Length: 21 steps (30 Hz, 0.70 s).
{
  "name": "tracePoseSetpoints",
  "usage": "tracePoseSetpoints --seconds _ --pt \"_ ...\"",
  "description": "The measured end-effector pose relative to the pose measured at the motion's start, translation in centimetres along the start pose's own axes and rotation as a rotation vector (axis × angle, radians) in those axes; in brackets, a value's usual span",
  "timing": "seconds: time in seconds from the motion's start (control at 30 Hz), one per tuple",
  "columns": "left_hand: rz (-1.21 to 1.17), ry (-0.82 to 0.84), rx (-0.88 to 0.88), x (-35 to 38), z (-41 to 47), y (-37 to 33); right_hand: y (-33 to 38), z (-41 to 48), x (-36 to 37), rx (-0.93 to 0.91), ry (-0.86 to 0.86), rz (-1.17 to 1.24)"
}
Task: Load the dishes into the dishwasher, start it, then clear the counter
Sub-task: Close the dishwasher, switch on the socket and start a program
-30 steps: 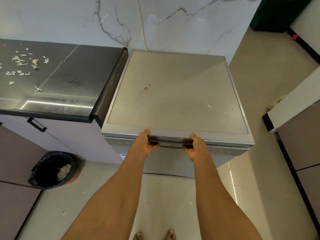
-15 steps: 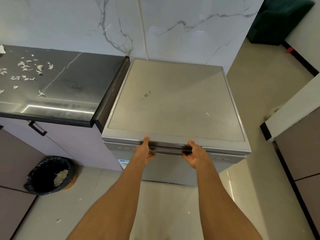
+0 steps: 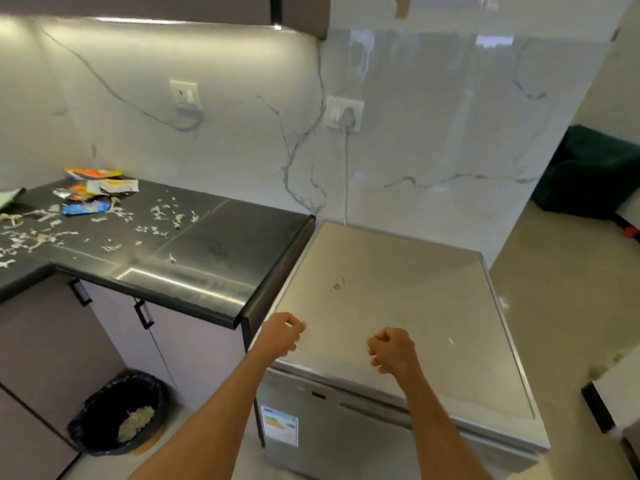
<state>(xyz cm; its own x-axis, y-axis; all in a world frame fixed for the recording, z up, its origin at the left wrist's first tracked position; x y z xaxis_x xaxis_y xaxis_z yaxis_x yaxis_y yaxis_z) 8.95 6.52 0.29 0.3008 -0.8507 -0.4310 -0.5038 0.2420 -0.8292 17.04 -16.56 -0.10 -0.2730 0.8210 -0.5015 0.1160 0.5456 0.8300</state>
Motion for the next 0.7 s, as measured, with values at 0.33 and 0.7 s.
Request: tracePoseSetpoints --seconds 0.33,0.7 --pt "0.243 -0.06 0.292 -5.5 5.8 -7.8 12.1 5.5 3.1 -0.344 -0.056 -0.207" --pt "0.333 -0.136 0.57 -9.4 13.2 -16.7 20.2 11.7 2.7 -0.413 -0.346 -0.353"
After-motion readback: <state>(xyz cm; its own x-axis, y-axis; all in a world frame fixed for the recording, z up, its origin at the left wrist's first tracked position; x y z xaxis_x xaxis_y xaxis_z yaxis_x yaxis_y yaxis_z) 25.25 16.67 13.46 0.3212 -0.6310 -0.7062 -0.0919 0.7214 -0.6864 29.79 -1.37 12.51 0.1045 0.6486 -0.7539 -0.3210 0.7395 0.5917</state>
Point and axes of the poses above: each hand's wrist, its own z-axis towards the middle knuckle, its own x-axis out of the palm, y = z × x, the point moved 4 cm from there along z, towards the middle knuckle, and after that the axes turned 2 degrees about -x, right-handed, at the moved point
